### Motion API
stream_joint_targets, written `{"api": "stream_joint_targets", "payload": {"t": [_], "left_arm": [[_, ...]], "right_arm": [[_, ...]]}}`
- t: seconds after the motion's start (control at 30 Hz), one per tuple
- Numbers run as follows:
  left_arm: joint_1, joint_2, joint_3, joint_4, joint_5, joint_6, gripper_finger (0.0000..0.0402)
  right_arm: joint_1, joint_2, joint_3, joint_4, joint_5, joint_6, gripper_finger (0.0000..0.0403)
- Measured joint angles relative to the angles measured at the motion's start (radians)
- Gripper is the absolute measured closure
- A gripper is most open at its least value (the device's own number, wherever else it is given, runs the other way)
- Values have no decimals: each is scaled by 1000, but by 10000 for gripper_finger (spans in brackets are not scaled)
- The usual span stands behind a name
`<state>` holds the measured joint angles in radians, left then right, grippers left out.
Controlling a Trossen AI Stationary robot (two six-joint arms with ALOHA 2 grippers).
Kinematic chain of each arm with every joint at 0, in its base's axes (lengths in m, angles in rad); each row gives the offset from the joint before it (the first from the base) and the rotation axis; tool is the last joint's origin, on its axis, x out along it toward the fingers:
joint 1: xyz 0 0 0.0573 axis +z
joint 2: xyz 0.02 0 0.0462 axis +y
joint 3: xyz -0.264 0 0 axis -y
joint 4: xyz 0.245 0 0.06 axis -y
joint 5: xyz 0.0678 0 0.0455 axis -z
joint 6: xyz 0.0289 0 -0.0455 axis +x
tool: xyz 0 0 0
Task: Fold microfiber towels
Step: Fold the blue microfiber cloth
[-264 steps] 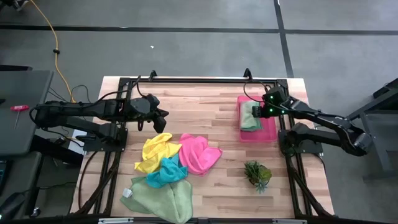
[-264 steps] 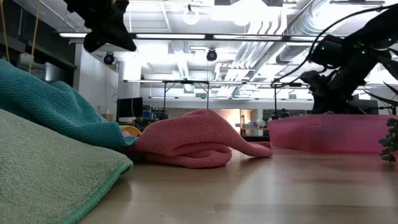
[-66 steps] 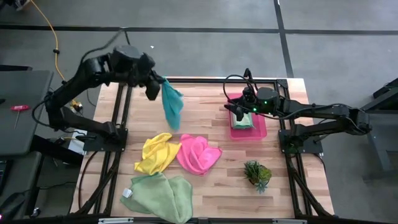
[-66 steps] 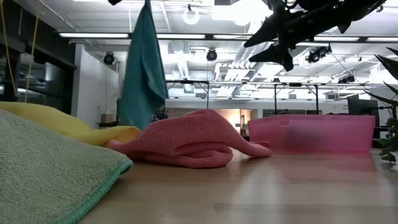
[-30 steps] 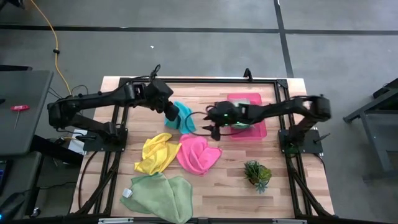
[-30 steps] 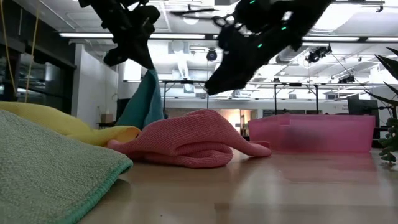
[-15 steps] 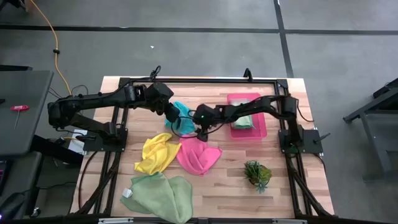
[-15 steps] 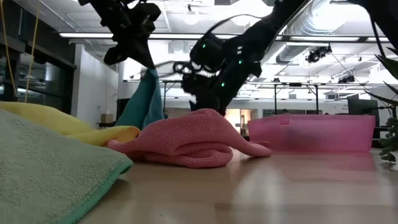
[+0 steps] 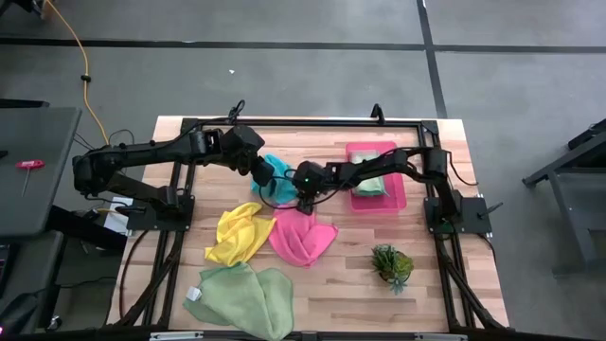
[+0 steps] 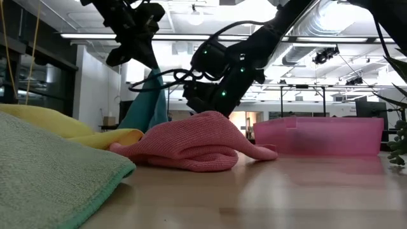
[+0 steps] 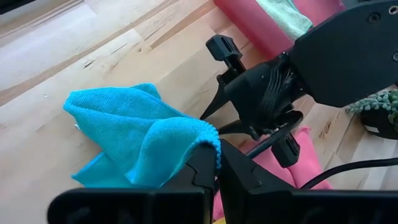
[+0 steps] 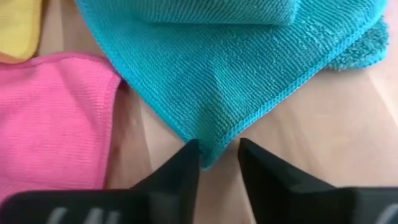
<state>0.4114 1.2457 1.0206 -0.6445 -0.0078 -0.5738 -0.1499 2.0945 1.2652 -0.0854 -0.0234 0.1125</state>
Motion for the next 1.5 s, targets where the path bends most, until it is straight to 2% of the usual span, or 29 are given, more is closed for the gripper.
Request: {"api": "stream_joint_targets", "payload": {"t": [0.2,0.33,0.47,0.6,0.7,0.87,1.03,1.13,1.3,1.4,1.5], "left_arm": [[0,0,0,1,0,0,401],[0,0,0,8,3,5,401],[29,-42,31,-51,31,59,401],[90,-130,100,-121,21,135,401],[127,-198,126,-121,25,172,401],[162,-270,130,-123,50,265,401],[165,-281,129,-123,29,272,401],[164,-279,129,-118,-28,259,401],[165,-279,128,-88,-166,210,401],[165,-295,129,-63,-239,215,401],[166,-295,129,-30,-263,276,401]], "right_arm": [[21,3,0,-2,17,-1,384],[24,3,-1,-2,3,30,400],[-1,-50,-9,-68,-144,71,402],[-33,-198,-5,-113,-311,28,402],[-59,-316,-6,-148,-351,11,402],[-123,-515,-4,-129,-332,22,403],[-198,-627,-4,-133,-262,46,403],[-230,-657,-4,-141,-232,48,403],[-255,-677,-4,-175,-105,45,403],[-268,-676,-4,-180,-90,45,403],[-285,-675,-4,-173,-73,44,403]]}}
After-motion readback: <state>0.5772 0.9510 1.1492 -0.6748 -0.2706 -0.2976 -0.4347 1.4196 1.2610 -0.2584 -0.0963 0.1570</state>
